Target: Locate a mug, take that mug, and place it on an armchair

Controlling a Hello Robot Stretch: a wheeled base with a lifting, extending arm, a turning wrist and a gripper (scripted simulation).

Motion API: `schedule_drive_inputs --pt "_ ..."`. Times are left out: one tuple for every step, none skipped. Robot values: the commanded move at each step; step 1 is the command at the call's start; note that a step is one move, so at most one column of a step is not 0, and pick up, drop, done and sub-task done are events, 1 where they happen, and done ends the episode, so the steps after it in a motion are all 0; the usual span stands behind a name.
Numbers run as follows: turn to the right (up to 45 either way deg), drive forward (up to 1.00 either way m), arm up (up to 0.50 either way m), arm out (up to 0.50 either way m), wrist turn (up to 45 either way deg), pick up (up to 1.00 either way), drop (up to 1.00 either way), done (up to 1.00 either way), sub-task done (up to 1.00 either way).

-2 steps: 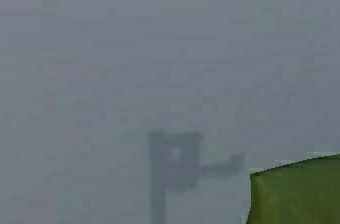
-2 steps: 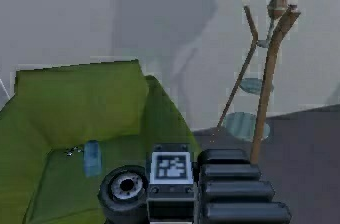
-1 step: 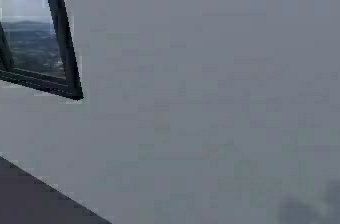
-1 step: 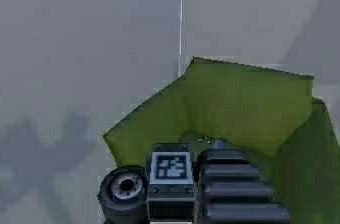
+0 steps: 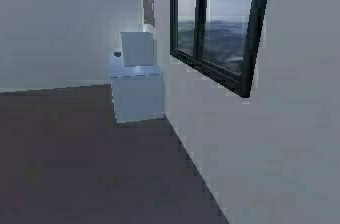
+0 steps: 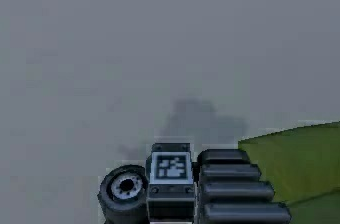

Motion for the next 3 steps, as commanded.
schedule_drive_inputs --pt "-39.0 0.00 0.00 0.00 0.0 0.00 0.00 0.00 0.00" --pt "45.0 0.00 0.00 0.00 0.0 0.00 0.00 0.00 0.00" --pt "45.0 0.00 0.00 0.00 0.0 0.00 0.00 0.00 0.00"
